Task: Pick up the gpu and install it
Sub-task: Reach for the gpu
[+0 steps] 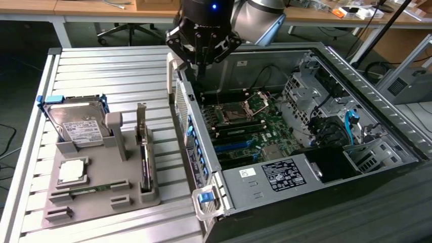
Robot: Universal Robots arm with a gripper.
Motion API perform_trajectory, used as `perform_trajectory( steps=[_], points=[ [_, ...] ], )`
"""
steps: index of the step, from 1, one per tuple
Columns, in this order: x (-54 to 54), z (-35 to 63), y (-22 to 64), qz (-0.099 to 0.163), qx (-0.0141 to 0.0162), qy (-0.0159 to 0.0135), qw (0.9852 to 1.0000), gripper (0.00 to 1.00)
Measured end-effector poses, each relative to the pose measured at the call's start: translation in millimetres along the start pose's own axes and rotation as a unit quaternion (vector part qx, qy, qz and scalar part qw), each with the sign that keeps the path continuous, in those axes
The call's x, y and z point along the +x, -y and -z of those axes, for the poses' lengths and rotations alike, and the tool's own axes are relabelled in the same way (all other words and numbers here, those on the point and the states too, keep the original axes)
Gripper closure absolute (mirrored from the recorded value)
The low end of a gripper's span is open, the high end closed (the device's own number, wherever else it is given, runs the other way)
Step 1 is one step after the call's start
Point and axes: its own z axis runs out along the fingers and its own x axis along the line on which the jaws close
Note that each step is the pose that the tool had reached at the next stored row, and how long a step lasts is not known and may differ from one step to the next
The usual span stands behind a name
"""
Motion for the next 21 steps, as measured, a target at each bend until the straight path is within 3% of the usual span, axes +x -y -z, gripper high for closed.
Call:
perform_trajectory(
  steps=[21],
  points=[
    [10.6,0.3,0.8,0.0,0.0,0.0,1.0,0.89]
  ],
)
